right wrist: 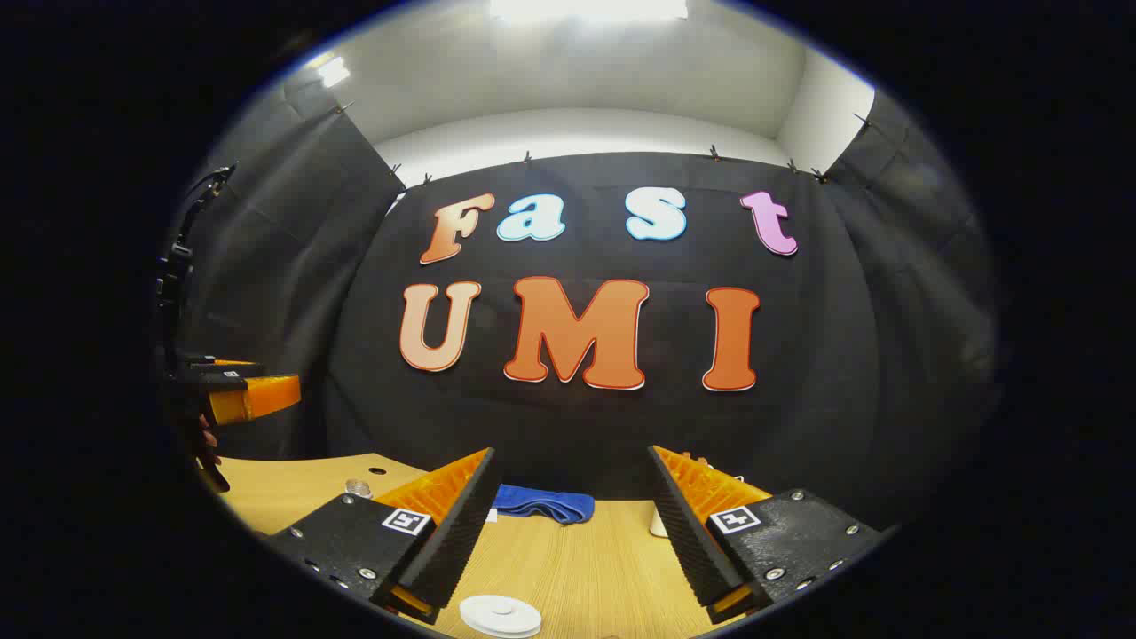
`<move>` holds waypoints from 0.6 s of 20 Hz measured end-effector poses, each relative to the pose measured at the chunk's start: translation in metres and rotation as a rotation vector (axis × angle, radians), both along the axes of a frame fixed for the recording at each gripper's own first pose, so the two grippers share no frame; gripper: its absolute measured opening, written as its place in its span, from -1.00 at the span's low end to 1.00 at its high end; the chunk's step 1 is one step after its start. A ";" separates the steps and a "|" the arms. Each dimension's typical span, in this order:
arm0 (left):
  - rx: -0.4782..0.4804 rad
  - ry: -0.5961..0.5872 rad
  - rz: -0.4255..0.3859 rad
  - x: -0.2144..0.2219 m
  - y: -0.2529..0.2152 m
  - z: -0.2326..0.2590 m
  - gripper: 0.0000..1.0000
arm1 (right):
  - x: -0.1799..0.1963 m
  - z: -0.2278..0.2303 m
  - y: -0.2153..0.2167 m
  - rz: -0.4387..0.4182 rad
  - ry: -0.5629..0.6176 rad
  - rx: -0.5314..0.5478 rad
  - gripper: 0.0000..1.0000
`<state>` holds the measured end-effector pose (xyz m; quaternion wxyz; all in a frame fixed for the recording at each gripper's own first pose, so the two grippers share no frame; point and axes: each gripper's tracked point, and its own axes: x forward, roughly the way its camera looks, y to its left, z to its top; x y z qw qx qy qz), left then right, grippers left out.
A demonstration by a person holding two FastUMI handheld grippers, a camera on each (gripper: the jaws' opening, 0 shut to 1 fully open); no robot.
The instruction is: Open the teacup lid with one hand, grasp the water bottle and pour water into the teacup with the other hand; after pouring, place the water bottle on the coaster and then close the teacup lid.
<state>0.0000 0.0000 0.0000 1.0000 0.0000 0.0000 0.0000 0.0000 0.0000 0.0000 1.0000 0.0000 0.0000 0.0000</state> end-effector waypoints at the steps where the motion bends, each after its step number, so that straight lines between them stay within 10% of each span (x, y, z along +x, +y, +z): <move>1: -0.012 0.005 -0.001 -0.001 0.000 -0.001 0.96 | 0.000 -0.002 0.000 0.001 0.000 -0.001 0.96; 12: -0.032 0.020 -0.038 -0.004 -0.009 -0.010 0.96 | 0.000 -0.025 0.004 0.020 0.067 0.018 0.96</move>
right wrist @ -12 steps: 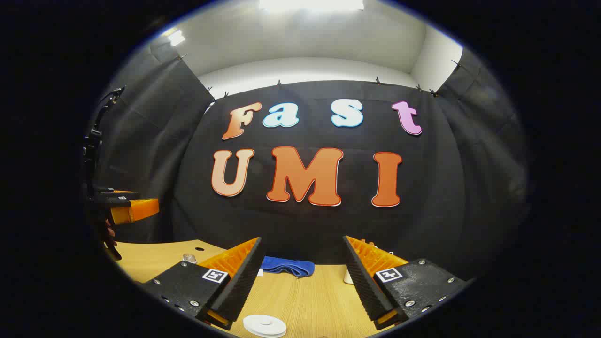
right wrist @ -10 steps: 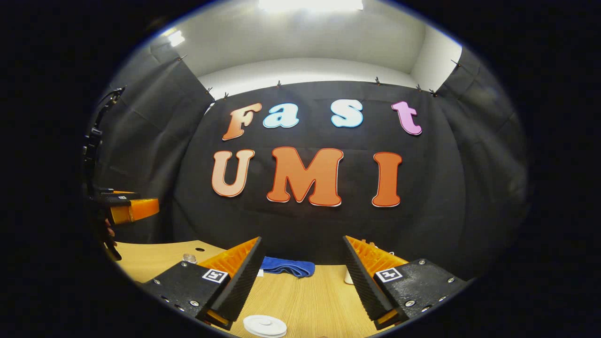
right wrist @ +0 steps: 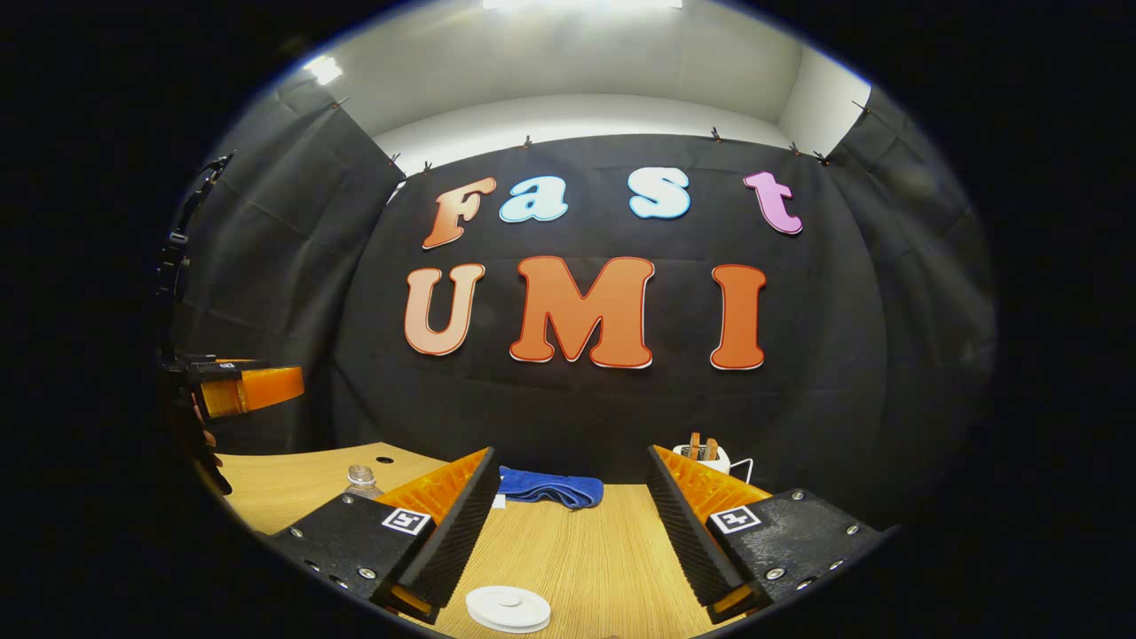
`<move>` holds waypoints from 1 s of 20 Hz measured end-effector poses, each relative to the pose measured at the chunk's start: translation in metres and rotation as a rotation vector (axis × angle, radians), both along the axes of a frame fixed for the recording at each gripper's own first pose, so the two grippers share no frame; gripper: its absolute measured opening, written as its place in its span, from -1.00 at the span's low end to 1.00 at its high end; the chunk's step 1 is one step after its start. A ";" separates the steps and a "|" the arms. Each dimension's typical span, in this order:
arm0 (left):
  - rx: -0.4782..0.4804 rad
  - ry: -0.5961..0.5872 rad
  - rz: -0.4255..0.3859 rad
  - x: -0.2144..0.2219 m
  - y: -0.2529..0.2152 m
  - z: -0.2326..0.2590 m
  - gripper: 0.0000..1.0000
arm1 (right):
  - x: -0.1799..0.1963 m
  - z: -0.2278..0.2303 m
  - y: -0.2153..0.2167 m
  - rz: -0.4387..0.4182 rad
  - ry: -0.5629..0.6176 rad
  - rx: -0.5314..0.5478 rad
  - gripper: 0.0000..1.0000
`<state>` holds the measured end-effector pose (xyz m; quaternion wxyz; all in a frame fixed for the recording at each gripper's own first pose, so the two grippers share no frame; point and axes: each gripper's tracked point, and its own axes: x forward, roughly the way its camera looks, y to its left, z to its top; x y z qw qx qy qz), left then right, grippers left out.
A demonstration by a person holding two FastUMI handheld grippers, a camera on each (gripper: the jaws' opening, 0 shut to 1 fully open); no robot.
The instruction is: Open the teacup lid with one hand, grasp the water bottle and pour water into the teacup with the other hand; after pouring, place the water bottle on the coaster and then close the teacup lid.
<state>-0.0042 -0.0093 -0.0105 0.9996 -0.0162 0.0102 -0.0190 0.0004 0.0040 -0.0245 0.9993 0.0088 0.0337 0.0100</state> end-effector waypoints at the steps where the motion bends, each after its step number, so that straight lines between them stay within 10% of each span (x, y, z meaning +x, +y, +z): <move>1: -0.001 -0.003 0.001 0.000 0.001 0.001 0.96 | 0.001 0.001 0.001 0.003 -0.001 0.002 0.96; 20: 0.035 0.012 -0.095 -0.010 -0.035 -0.045 0.96 | -0.002 -0.083 0.023 0.082 0.169 0.021 0.94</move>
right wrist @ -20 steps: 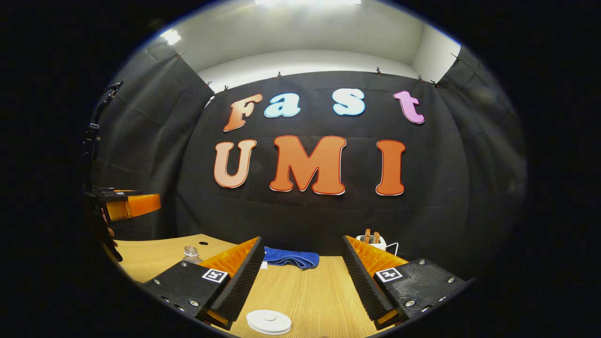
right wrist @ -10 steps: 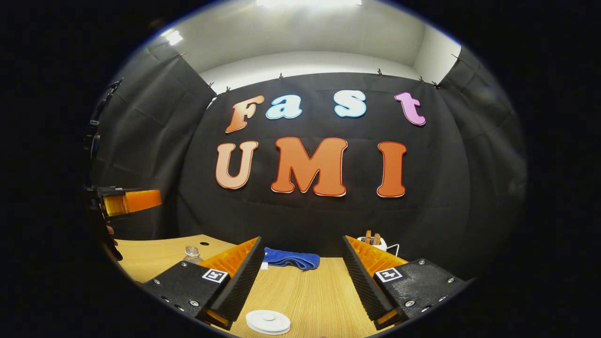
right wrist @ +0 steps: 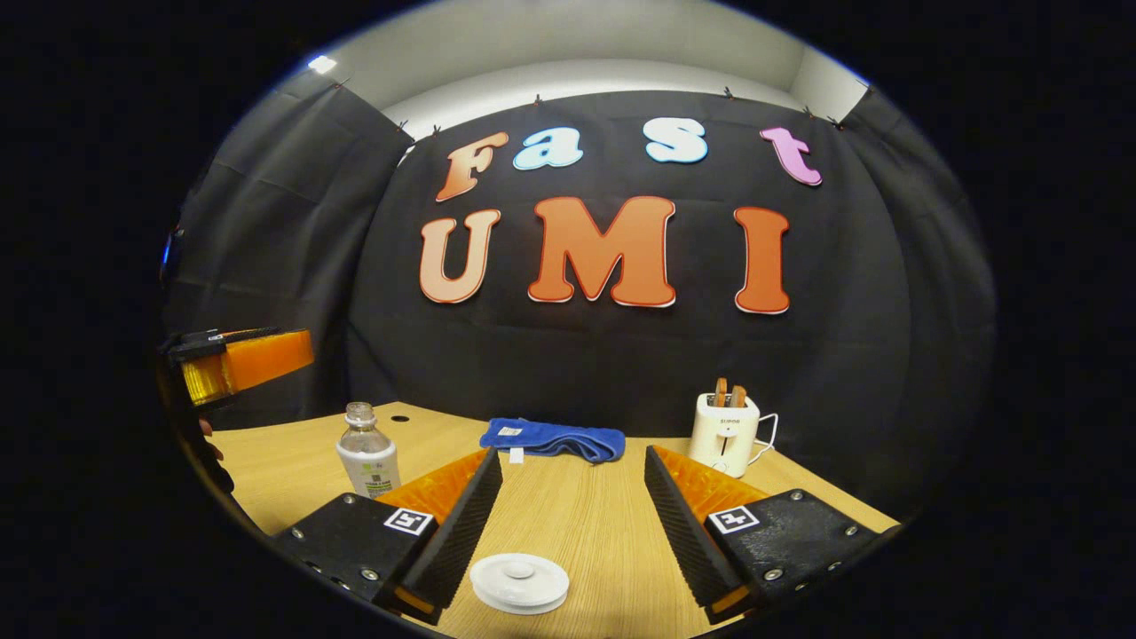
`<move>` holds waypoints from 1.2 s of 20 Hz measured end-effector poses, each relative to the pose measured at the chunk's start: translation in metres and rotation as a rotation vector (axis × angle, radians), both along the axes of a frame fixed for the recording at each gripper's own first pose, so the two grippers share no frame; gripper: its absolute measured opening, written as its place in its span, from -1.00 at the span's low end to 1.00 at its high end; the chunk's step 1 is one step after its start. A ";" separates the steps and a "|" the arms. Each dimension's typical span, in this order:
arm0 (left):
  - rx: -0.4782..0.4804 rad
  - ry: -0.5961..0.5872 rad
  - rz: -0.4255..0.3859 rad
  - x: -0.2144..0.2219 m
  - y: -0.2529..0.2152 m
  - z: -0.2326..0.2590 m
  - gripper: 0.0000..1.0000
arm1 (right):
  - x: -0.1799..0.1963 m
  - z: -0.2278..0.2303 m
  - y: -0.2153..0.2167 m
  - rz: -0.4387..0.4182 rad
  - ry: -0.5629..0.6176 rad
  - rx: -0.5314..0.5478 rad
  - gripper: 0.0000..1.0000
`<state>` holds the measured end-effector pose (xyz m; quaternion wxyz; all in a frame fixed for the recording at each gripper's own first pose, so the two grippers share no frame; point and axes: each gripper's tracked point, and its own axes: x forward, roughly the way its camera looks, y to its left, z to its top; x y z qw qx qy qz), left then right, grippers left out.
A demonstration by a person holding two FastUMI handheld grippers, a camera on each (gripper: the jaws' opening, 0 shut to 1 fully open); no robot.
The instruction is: Open the teacup lid with one hand, grasp the water bottle and pour water into the teacup with the other hand; after pouring, place the water bottle on the coaster and then close the teacup lid.
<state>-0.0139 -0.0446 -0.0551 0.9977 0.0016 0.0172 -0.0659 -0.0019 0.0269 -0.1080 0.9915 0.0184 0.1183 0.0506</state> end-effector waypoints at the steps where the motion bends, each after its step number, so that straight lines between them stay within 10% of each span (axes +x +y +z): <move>1: 0.002 0.008 0.001 -0.001 -0.001 -0.006 0.99 | 0.000 -0.007 0.002 0.007 0.015 0.006 0.93; 15: -0.006 0.090 -0.023 -0.006 0.000 -0.057 0.96 | -0.020 -0.108 0.042 0.144 0.276 -0.094 0.38; 24: 0.053 0.105 -0.043 -0.007 -0.010 -0.074 0.96 | -0.023 -0.125 0.049 0.157 0.357 -0.058 -0.36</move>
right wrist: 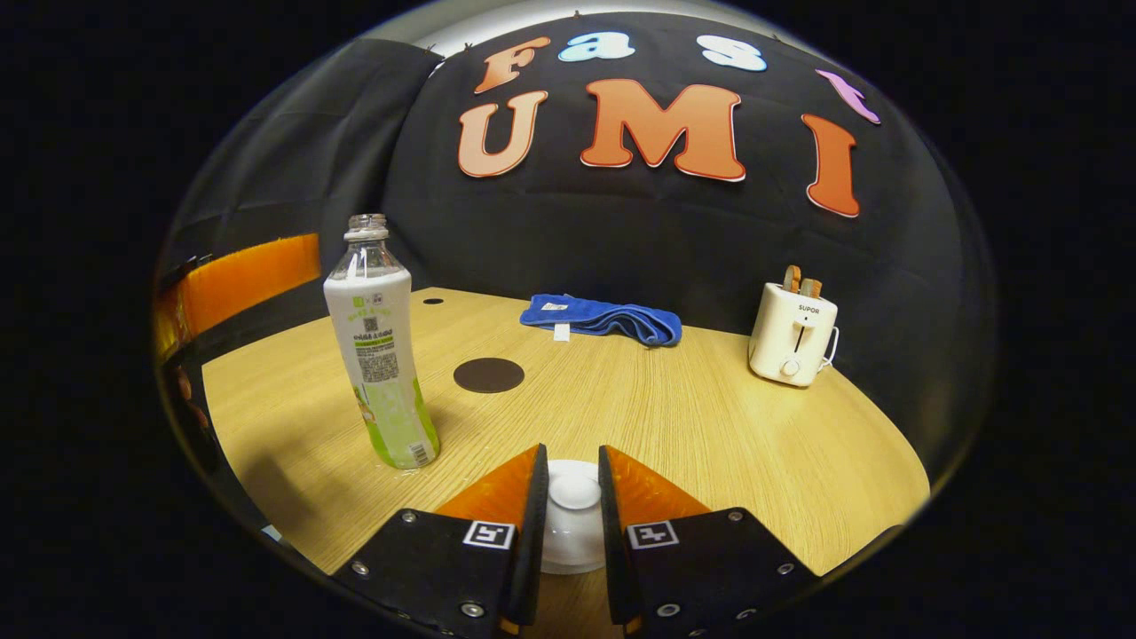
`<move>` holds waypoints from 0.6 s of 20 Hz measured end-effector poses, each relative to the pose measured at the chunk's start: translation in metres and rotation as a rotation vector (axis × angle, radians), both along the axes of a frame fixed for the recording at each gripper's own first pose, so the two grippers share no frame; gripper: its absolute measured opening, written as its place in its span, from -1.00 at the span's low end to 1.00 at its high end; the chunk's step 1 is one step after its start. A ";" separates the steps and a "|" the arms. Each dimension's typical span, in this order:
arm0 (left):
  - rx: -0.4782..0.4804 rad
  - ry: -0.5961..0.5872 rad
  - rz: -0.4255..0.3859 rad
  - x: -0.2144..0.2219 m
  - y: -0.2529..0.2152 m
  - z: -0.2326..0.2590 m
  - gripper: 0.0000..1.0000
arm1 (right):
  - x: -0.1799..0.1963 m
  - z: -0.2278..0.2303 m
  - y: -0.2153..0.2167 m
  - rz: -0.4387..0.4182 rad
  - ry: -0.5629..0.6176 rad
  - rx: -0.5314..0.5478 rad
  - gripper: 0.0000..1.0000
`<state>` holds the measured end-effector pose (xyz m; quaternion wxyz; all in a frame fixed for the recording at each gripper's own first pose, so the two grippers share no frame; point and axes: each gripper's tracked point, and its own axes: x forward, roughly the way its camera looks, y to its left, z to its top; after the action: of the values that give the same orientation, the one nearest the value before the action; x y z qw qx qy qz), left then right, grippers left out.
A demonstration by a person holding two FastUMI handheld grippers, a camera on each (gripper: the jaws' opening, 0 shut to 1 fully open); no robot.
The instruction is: Open the teacup lid with one hand, grasp the water bottle and pour water into the teacup with the other hand; after pouring, place the water bottle on the coaster and then close the teacup lid.
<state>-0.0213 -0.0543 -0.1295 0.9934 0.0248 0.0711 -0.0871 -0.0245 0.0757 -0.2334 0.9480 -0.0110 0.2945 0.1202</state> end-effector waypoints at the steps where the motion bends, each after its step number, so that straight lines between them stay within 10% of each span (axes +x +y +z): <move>1: 0.002 0.003 -0.003 0.001 -0.001 -0.002 0.96 | 0.000 0.000 0.001 0.000 0.004 0.009 -0.39; 12: -0.064 0.137 -0.063 0.005 -0.020 -0.050 0.99 | 0.008 0.015 -0.013 -0.037 -0.007 0.084 -0.65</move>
<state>-0.0166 -0.0748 -0.1797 0.9832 -0.0106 0.1353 -0.1218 -0.0167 0.0630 -0.2188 0.9507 0.0339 0.2859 0.1151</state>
